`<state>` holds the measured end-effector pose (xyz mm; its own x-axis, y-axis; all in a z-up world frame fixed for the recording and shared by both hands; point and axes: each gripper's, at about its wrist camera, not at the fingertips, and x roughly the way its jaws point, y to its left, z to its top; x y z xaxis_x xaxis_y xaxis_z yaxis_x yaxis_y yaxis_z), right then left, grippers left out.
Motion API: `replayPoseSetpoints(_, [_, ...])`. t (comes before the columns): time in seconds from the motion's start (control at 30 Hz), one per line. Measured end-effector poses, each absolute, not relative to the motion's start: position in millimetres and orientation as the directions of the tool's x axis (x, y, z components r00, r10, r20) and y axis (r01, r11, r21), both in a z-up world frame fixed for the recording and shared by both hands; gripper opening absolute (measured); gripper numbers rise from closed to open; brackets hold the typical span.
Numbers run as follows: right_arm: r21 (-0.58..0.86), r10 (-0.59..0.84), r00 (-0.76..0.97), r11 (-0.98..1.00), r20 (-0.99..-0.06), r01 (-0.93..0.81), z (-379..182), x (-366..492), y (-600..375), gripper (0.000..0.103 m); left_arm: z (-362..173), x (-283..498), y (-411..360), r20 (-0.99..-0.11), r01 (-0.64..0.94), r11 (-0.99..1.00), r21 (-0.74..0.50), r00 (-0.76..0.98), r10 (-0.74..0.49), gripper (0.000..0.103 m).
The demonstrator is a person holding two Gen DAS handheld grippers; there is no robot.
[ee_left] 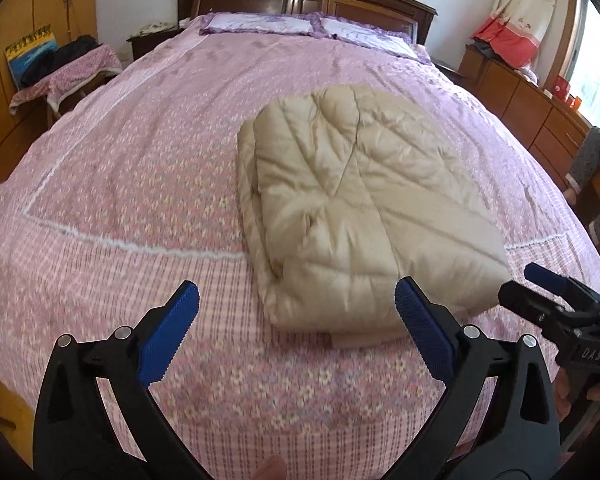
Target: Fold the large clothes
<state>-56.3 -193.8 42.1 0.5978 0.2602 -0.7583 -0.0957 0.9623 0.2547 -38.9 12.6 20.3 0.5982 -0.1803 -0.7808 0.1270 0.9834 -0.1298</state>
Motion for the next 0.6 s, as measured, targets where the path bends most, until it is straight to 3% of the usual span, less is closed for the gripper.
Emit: replayPoseSetpoints(0.6, [0.205,0.182,0.526,0.979,-0.831,-0.015,-17,-101,-191,0.097,-34,-65,-1,-0.85,0.094,0.993,-0.074,0.514,-0.112,0.098])
